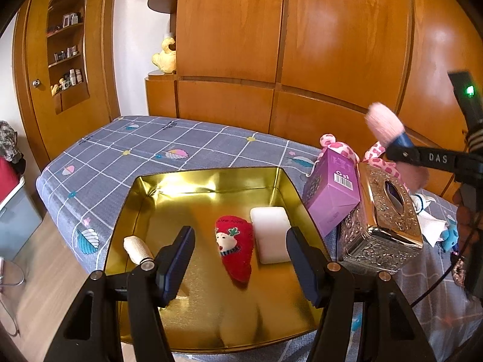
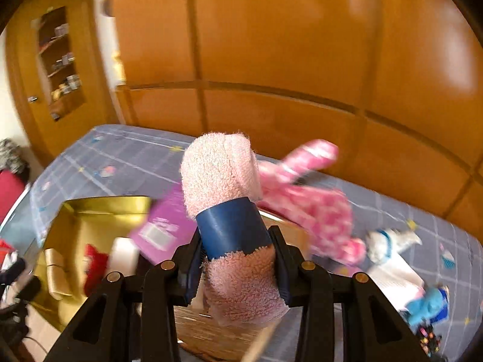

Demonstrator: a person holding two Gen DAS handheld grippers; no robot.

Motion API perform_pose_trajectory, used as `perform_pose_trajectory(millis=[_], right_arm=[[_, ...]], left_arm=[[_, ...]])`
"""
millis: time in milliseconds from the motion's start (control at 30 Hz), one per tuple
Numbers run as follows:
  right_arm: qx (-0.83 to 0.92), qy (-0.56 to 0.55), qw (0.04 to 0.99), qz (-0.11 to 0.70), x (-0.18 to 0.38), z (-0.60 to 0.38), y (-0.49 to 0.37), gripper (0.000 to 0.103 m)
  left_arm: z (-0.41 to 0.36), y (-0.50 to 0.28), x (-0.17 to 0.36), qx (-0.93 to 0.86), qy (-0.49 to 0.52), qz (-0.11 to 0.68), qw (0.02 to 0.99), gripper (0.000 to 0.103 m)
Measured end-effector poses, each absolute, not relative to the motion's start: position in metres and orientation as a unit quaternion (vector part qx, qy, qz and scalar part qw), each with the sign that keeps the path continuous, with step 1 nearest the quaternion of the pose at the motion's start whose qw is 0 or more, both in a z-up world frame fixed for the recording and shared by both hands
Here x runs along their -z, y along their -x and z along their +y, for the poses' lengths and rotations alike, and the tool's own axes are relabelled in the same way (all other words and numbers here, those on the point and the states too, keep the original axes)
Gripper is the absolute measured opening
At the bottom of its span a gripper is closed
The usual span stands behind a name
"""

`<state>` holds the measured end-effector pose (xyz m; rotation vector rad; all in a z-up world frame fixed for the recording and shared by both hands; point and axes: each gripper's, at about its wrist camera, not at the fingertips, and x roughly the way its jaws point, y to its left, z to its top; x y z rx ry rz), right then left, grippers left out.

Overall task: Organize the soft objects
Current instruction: 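Carry the pink fuzzy roll into the gold tray and open the right gripper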

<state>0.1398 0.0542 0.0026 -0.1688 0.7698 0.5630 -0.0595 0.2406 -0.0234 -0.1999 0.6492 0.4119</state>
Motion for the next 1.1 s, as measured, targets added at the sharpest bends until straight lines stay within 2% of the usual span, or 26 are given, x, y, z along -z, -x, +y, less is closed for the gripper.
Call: perform_pose_trajectory(millis=[333, 633, 867, 1100], right_arm=[[-0.41, 0.136, 0.828, 0.357, -0.001, 0.154, -0.087, 0.04], [-0.432, 0.184, 0.776, 0.422, 0.055, 0.241, -0.073, 0.042], [-0.403, 0.187, 0.777, 0.447, 0.086, 0.253, -0.077, 0.046], [-0.392, 0.182, 0.796, 0.424, 0.071, 0.229, -0.073, 0.049]], left_arm=[[0.268, 0.066, 0.019, -0.237, 0.117, 0.302, 0.916, 0.064], [0.303, 0.076, 0.015, -0.284, 0.142, 0.291, 0.902, 0.066], [0.303, 0.072, 0.021, -0.281, 0.142, 0.301, 0.9, 0.066], [0.297, 0.072, 0.02, -0.28, 0.134, 0.298, 0.902, 0.07]])
